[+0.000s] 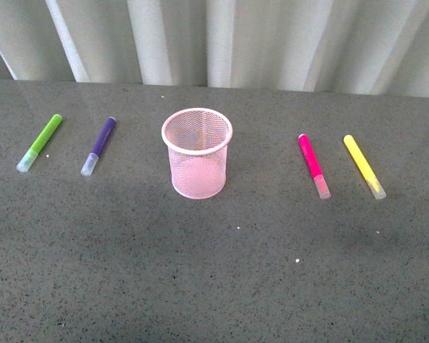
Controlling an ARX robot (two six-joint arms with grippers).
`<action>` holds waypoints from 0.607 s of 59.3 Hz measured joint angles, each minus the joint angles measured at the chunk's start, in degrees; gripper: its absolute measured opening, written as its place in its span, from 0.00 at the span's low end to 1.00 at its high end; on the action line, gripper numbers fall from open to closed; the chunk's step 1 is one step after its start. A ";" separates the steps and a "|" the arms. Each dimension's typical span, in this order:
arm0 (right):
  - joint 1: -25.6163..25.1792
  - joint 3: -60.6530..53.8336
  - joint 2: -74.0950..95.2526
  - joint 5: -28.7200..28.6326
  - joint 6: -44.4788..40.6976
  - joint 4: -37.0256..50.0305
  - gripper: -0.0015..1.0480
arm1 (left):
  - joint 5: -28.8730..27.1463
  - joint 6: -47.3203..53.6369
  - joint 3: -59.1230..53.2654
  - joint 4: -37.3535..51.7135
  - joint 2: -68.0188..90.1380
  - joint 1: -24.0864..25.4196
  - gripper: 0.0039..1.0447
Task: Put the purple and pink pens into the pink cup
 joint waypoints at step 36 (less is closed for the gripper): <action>0.00 0.00 0.00 0.00 0.00 0.00 0.93 | 0.00 0.00 0.00 0.00 0.00 0.00 0.94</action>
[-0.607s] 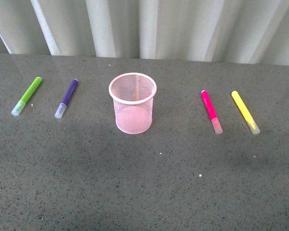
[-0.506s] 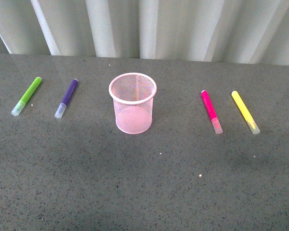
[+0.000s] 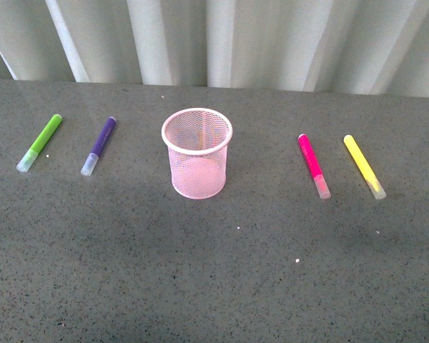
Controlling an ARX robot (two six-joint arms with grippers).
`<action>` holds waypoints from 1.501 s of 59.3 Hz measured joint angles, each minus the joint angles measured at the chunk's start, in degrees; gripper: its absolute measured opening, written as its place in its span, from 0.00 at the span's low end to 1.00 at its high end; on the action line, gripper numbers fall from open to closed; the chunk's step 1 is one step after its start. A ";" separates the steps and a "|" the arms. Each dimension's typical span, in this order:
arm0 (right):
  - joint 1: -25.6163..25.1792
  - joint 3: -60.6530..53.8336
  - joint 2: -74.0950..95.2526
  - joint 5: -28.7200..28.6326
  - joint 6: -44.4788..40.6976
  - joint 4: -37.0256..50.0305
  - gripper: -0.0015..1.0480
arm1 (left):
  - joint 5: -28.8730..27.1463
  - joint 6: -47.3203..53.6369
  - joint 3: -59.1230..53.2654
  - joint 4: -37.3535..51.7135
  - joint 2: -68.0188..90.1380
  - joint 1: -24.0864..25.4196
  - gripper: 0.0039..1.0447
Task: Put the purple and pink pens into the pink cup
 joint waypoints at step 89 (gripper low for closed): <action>0.00 0.00 0.00 -0.02 -0.02 0.00 0.93 | 2.14 1.75 82.16 -8.02 122.68 -1.81 0.94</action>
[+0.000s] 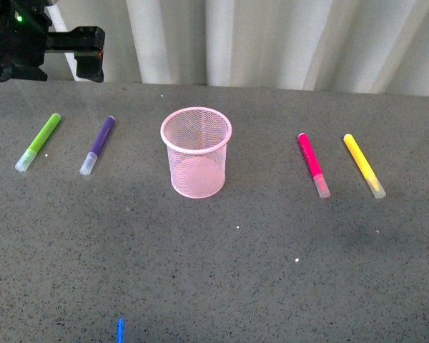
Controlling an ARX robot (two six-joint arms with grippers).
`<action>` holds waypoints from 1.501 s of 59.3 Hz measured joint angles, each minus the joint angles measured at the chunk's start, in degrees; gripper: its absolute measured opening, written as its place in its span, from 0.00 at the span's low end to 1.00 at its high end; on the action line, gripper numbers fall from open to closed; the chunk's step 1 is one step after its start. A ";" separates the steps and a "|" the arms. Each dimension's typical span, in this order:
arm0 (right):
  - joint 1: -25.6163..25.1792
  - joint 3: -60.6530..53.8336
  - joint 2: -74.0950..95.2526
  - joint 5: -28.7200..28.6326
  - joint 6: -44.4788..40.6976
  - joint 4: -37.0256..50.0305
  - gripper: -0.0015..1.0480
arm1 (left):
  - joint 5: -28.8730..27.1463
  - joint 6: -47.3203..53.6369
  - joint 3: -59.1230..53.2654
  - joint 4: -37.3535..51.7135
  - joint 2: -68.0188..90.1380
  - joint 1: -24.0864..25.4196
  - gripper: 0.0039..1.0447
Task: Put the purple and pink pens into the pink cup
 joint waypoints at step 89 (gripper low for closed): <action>0.00 0.00 0.00 0.00 0.02 0.00 0.93 | -1.11 2.47 12.07 -1.51 18.91 -3.80 0.52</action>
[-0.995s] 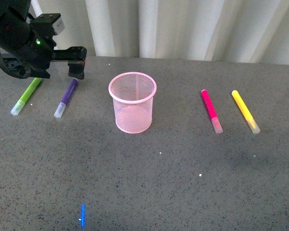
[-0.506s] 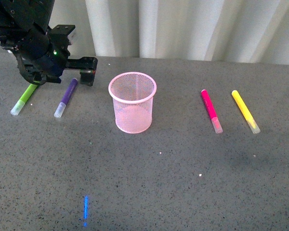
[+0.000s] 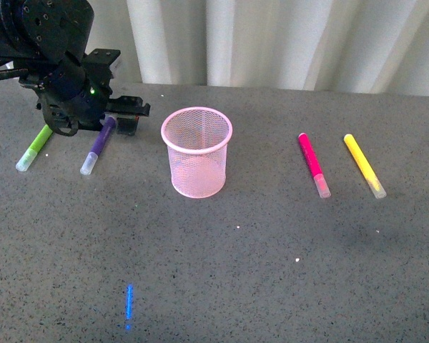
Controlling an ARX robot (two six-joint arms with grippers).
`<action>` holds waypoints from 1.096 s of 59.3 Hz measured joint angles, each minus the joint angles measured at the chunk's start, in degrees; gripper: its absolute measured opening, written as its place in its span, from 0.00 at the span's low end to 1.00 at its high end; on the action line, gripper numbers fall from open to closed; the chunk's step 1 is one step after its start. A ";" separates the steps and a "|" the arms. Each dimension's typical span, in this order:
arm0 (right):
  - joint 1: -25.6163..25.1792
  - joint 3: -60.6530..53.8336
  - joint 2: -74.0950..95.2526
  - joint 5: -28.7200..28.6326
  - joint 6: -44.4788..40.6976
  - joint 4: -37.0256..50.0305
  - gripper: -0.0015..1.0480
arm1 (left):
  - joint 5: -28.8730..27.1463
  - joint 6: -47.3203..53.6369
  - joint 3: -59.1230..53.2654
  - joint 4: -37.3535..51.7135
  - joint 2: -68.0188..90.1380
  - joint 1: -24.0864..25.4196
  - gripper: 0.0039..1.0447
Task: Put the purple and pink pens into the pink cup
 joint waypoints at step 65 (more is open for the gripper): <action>0.00 0.00 0.00 0.00 0.00 0.00 0.93 | -0.66 -23.34 -41.66 60.63 -35.12 0.68 0.12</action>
